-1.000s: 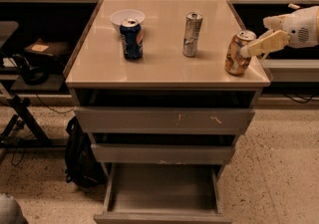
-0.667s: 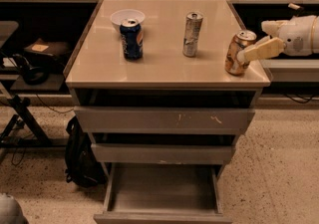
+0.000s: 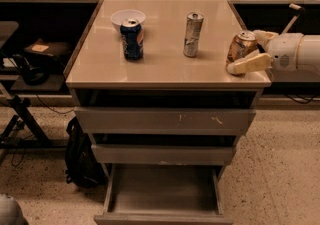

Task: Place orange can into bottom drawer

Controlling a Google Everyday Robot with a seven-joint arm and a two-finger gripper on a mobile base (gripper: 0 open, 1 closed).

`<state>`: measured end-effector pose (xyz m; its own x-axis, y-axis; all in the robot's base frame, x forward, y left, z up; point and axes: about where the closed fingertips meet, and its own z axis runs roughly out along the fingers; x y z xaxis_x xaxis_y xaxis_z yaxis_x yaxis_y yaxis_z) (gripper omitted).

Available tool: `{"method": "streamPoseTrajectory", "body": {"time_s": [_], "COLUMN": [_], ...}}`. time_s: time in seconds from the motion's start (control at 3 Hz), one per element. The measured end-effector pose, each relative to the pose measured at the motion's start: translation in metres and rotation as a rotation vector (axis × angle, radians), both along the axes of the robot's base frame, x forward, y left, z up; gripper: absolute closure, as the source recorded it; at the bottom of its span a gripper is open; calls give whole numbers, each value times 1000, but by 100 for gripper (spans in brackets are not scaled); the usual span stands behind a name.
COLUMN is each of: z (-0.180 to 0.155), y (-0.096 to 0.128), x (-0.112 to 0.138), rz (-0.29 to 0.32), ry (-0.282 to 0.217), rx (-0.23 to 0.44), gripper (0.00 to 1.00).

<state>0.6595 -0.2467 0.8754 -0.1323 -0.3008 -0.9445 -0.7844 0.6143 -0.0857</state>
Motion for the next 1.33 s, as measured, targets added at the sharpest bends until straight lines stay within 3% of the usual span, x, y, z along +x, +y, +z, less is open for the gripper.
{"method": "streamPoseTrajectory", "body": {"time_s": [0.33,0.67,1.33], "z": [0,0,0], "y": [0,0,0], "x": [0,0,0], "rz": [0,1,1], "ry": [0,0,0], "rx": [0,0,0], "gripper": [0,19,65]}}
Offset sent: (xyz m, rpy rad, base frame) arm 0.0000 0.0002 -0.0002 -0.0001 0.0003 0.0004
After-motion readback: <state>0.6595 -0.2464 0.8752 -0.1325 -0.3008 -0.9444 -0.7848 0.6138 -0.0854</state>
